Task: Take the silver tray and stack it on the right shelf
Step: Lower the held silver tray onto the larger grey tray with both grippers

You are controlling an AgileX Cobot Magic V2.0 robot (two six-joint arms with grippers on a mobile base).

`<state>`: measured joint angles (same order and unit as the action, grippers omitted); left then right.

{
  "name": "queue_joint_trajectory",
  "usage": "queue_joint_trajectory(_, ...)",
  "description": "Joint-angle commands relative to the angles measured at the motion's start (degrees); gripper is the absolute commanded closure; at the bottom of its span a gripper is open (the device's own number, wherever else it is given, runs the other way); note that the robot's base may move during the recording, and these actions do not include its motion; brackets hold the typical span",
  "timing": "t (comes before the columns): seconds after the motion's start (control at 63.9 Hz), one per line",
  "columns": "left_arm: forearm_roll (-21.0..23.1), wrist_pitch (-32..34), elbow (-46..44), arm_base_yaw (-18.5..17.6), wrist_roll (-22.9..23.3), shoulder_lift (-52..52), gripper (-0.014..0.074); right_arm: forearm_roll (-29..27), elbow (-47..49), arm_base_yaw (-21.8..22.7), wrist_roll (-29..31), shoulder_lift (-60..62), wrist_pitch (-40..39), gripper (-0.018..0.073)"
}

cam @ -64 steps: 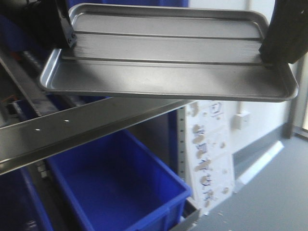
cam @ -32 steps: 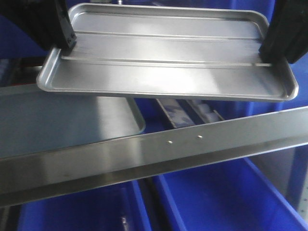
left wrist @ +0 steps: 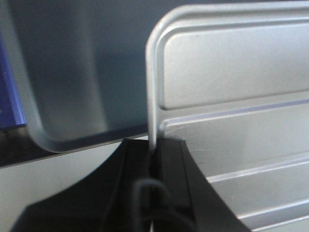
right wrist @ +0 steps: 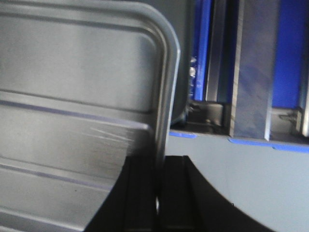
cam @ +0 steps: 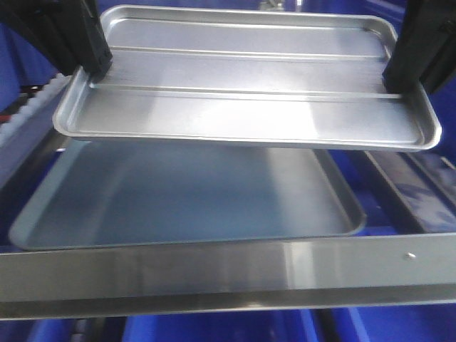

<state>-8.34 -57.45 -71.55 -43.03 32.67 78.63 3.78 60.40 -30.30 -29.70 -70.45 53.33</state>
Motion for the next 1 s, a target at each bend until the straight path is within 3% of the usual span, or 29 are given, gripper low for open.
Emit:
queue_joint_trajectory(0.0, -3.07, -0.64, -1.72, -0.03, -0.38, -2.11, 0.069, 3.59, 1.89, 0.43, 0.92, 1.54, -0.45, 0.0503)
queue_joint_trajectory(0.986, -3.07, -0.64, -1.72, -0.03, -0.38, -2.11, 0.069, 3.59, 1.89, 0.43, 0.92, 1.54, -0.45, 0.0503)
